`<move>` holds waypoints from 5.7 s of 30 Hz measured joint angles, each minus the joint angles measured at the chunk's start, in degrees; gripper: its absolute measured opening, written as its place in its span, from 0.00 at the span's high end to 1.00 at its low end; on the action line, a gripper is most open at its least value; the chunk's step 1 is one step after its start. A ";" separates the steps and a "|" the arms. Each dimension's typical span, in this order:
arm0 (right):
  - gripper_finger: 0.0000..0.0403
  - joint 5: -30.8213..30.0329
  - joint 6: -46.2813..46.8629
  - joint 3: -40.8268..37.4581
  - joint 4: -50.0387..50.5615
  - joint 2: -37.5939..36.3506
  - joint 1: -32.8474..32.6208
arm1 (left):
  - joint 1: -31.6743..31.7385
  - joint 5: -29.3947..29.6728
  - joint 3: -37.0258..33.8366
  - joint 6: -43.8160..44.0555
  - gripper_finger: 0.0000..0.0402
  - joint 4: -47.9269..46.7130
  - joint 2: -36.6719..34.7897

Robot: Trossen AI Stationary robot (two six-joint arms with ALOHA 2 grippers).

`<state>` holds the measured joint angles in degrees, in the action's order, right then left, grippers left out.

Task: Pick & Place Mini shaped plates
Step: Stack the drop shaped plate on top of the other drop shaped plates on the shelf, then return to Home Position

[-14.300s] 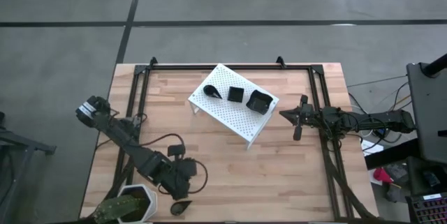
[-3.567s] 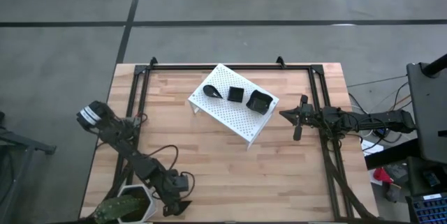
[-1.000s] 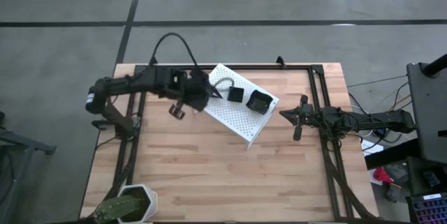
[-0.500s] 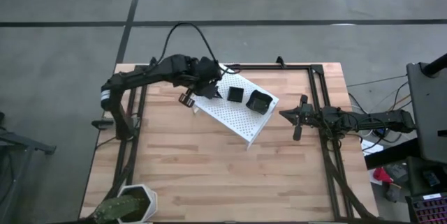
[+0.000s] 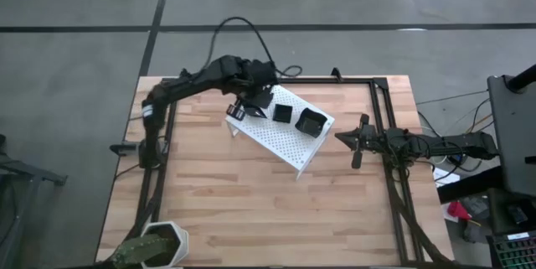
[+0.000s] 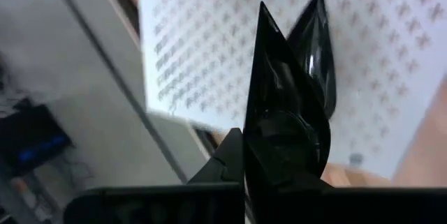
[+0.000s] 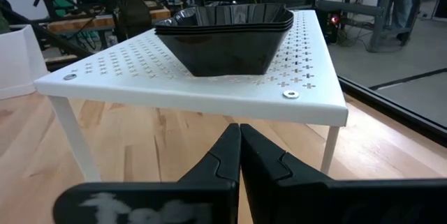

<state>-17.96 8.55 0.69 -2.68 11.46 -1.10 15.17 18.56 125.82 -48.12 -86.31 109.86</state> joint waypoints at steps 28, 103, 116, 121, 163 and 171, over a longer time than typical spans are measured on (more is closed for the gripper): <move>0.98 -0.04 0.00 0.02 -0.02 0.04 0.02 | -1.76 -0.09 -1.42 1.68 1.00 1.30 3.06; 0.98 -0.04 0.00 0.01 -0.02 0.07 0.02 | -9.89 -20.82 -61.79 37.46 1.00 71.16 -43.32; 0.98 -0.04 -0.01 0.01 -0.02 0.07 0.01 | -12.66 -20.91 -87.67 41.51 1.00 89.82 -61.44; 0.98 -0.04 0.00 0.00 -0.03 0.07 0.02 | -12.91 -20.60 -94.55 41.75 1.00 92.99 -67.13; 0.98 13.96 -2.97 0.02 -4.11 -6.09 0.00 | -12.93 -15.32 -119.33 43.63 1.00 80.83 -109.90; 0.98 14.09 -3.18 0.04 1.50 -11.48 0.02 | -12.92 -15.27 -119.56 43.78 1.00 77.50 -109.81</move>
<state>-3.86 5.38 0.73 -1.18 -0.02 -1.08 2.25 3.28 6.26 -4.34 -8.81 0.05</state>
